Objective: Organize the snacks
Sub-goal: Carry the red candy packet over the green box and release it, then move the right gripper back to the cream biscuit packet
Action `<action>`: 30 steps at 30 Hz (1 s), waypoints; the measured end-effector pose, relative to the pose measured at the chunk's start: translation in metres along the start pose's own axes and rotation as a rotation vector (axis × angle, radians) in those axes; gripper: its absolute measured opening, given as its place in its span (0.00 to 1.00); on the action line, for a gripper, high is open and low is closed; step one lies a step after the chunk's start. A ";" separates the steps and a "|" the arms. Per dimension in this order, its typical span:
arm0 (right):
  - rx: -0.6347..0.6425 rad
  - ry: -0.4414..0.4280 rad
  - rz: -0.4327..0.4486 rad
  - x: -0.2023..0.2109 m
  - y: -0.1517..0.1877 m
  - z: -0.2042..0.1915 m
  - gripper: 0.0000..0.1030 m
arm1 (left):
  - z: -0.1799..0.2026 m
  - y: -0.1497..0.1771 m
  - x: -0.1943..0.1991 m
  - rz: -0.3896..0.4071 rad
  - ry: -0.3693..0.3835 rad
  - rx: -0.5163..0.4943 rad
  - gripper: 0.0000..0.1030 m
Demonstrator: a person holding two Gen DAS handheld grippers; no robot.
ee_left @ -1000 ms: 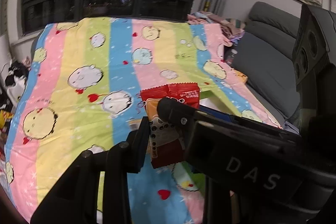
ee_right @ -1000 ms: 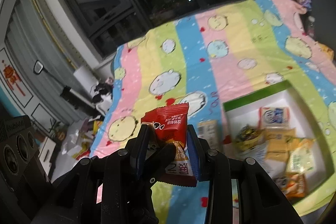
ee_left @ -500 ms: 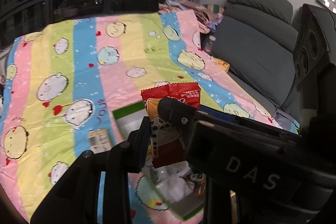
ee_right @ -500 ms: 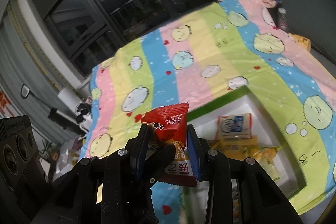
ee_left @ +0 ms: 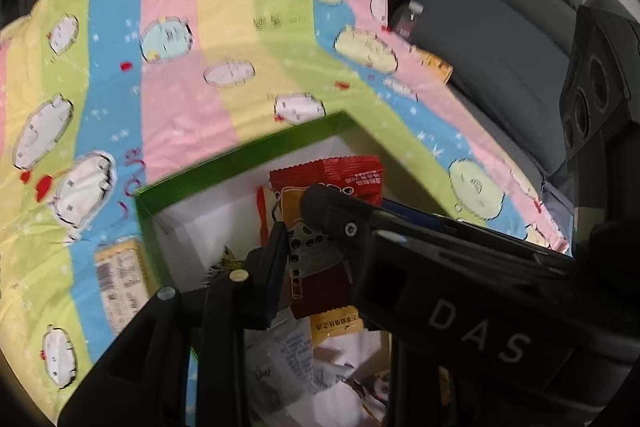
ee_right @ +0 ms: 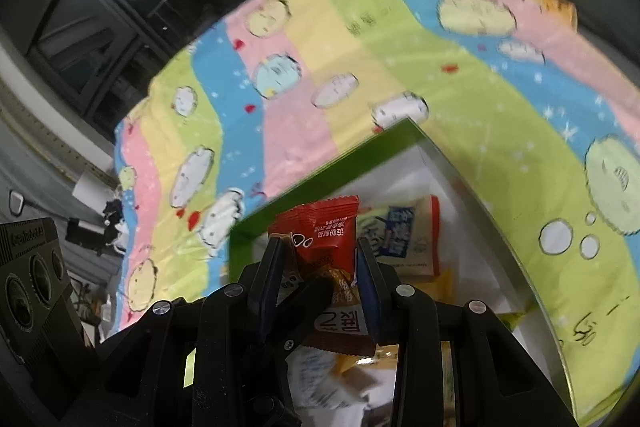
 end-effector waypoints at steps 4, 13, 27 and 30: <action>-0.025 0.068 -0.035 -0.013 0.000 0.012 0.37 | -0.003 -0.001 -0.022 -0.066 0.046 0.034 0.27; -0.058 0.124 -0.102 -0.035 0.002 0.026 0.37 | -0.005 0.004 -0.044 -0.124 0.041 0.054 0.25; -0.026 0.097 -0.010 -0.002 0.012 0.010 0.69 | -0.020 0.032 0.023 0.016 0.072 0.102 0.61; 0.003 0.126 0.041 0.012 0.016 -0.003 0.69 | -0.033 0.047 0.056 0.102 0.081 0.146 0.79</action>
Point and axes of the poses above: each gripper's, at about its wrist camera, not at the fingertips, and x roughly against the way its jaws point, z to its right, y to its underside, the point moved 2 cm from there along -x, roughly the way its jaws point, and after that the axes turned 11 degrees about -z, right-handed, at the moved point
